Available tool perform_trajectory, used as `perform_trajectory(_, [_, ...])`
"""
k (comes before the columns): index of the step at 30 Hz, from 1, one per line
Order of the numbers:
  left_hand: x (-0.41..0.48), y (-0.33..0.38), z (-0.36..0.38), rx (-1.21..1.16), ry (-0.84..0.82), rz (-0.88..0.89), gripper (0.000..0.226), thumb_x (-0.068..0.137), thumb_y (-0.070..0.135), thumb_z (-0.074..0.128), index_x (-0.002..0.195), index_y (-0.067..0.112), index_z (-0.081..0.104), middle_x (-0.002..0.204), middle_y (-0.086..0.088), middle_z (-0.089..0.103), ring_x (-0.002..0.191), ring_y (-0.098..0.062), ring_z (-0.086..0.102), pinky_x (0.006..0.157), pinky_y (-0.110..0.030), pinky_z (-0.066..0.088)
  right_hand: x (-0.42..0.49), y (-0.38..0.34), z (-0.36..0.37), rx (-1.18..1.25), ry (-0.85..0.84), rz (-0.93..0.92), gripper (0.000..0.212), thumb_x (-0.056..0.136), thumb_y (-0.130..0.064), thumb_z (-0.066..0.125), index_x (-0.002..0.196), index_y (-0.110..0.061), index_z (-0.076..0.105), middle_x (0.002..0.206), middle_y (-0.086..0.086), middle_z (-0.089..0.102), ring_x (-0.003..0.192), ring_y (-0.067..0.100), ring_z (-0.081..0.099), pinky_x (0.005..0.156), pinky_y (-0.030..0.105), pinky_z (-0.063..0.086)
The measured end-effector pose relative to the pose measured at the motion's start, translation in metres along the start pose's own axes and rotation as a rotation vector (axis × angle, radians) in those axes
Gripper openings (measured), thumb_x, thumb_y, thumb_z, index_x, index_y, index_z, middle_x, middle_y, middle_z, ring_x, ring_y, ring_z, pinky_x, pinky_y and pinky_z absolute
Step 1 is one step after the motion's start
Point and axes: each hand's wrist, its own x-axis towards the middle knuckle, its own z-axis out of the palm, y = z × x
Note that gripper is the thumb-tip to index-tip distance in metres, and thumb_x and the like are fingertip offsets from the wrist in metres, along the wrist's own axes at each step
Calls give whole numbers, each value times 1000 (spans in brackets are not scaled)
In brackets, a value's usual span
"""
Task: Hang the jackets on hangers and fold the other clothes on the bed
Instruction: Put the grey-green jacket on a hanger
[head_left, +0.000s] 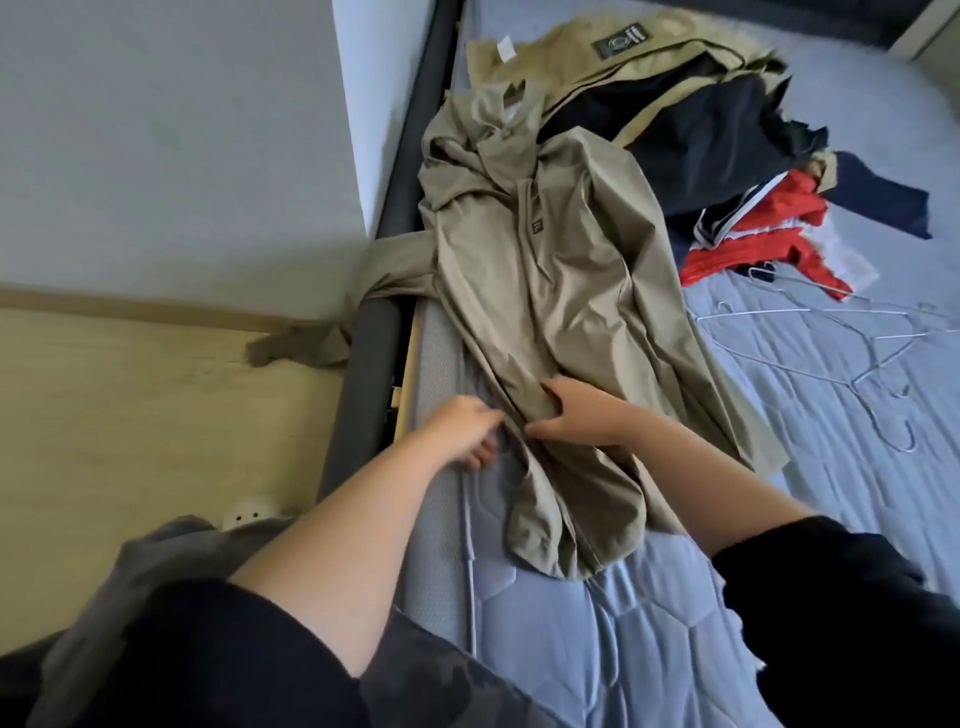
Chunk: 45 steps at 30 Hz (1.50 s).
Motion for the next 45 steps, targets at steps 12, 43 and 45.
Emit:
perform_trajectory(12, [-2,0,25,-758,144,-123,13,97,14,50,97,5,61,94,-13,63,85,-26,61,79,-36,50,-37,37,15,351,437,125,32,88,-28,66,64,-12,51,65,1,53,73,26,54,59,31,27])
perform_trajectory(43, [-15,3,25,409,49,244,19,77,5,46,78,12,64,51,5,54,48,-7,54,45,-18,37,-77,97,-22,13,633,428,10,77,-16,50,69,-18,45,64,-1,45,65,27,46,54,29,32])
perform_trajectory(45, [-15,0,16,462,2,186,16,79,12,47,77,15,62,57,2,50,54,-11,49,54,-25,33,-76,101,-11,35,225,324,22,86,-30,53,68,-20,47,64,0,50,70,27,55,57,27,36])
